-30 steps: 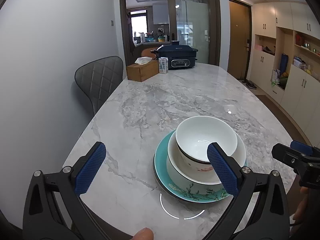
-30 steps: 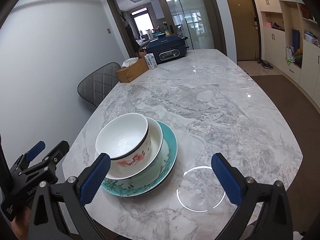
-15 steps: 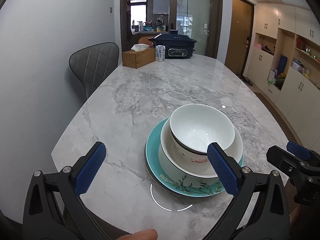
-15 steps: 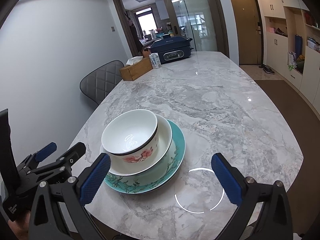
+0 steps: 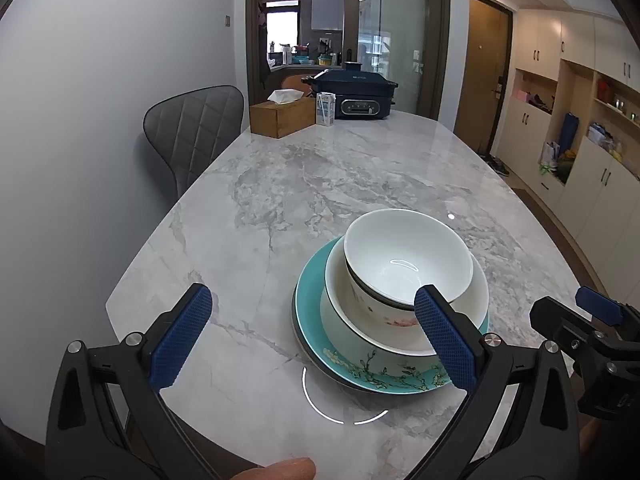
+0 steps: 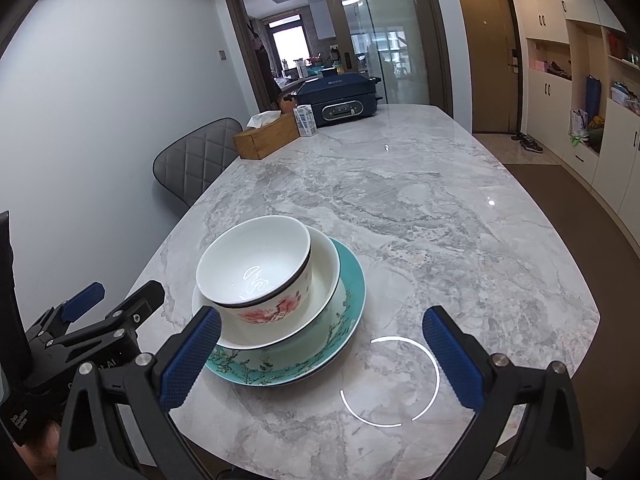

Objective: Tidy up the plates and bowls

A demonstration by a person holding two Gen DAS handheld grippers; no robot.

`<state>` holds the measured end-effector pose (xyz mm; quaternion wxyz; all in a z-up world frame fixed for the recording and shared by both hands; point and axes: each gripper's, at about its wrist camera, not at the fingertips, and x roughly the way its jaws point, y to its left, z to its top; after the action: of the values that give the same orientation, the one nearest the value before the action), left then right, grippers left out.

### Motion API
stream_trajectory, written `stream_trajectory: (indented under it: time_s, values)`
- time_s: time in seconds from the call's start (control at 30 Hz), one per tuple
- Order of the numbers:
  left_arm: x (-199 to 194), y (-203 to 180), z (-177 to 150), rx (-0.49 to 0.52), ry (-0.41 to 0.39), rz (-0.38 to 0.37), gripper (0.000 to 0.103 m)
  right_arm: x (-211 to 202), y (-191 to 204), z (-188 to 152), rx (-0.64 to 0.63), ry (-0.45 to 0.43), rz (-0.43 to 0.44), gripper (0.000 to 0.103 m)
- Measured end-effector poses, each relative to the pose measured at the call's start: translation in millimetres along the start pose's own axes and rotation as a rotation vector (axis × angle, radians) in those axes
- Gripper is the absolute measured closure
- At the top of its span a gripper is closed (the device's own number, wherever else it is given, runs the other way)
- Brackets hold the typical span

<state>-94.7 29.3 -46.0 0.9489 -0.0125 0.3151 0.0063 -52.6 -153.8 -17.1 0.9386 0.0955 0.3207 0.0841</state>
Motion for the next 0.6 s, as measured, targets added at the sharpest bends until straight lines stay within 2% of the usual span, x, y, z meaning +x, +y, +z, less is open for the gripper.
stream_trajectory:
  time_s: [0.6]
  values:
    - [8.3, 2.0, -1.6, -0.01, 0.017, -0.003, 0.0, 1.6, 1.3, 0.4, -0.009, -0.003, -0.016, 0.0]
